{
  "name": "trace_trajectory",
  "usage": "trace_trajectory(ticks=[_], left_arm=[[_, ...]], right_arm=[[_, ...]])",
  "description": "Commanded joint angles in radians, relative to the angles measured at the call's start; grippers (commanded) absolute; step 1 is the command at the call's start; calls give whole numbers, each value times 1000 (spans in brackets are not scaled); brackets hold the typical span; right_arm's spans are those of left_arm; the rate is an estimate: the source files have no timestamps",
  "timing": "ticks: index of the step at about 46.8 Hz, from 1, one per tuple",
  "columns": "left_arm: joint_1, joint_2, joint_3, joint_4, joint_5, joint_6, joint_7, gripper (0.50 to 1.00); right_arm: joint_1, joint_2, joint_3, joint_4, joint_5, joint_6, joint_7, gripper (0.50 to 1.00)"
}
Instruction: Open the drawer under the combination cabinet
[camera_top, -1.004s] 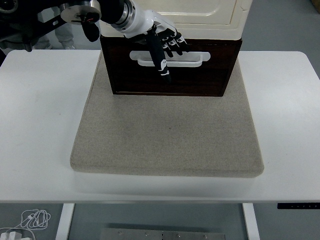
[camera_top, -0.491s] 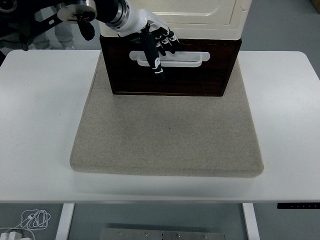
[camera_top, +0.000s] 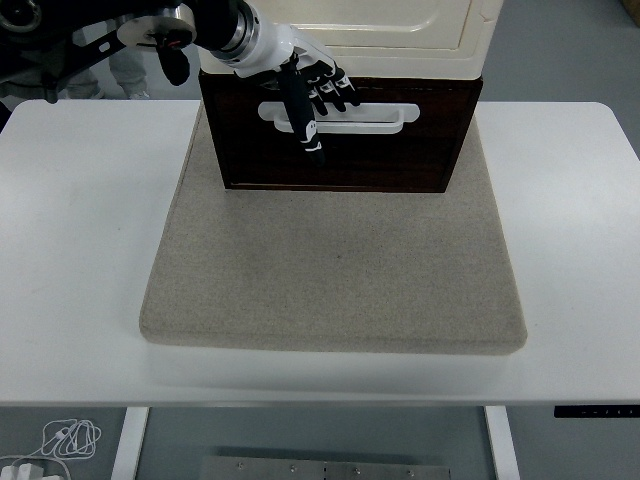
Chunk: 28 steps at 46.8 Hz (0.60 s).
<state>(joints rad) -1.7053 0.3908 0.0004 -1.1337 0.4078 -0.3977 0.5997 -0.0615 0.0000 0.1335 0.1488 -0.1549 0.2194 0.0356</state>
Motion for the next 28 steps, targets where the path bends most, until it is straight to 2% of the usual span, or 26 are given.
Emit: trace_trajectory(ticks=[1, 28], left_arm=[[-5, -1, 13, 0, 0, 0, 2, 1000], [-11, -44, 33, 2, 6, 3, 0, 1000]], right_arm=[[0, 0, 0, 0, 0, 0, 0, 926], [0, 0, 0, 0, 0, 0, 1, 926]])
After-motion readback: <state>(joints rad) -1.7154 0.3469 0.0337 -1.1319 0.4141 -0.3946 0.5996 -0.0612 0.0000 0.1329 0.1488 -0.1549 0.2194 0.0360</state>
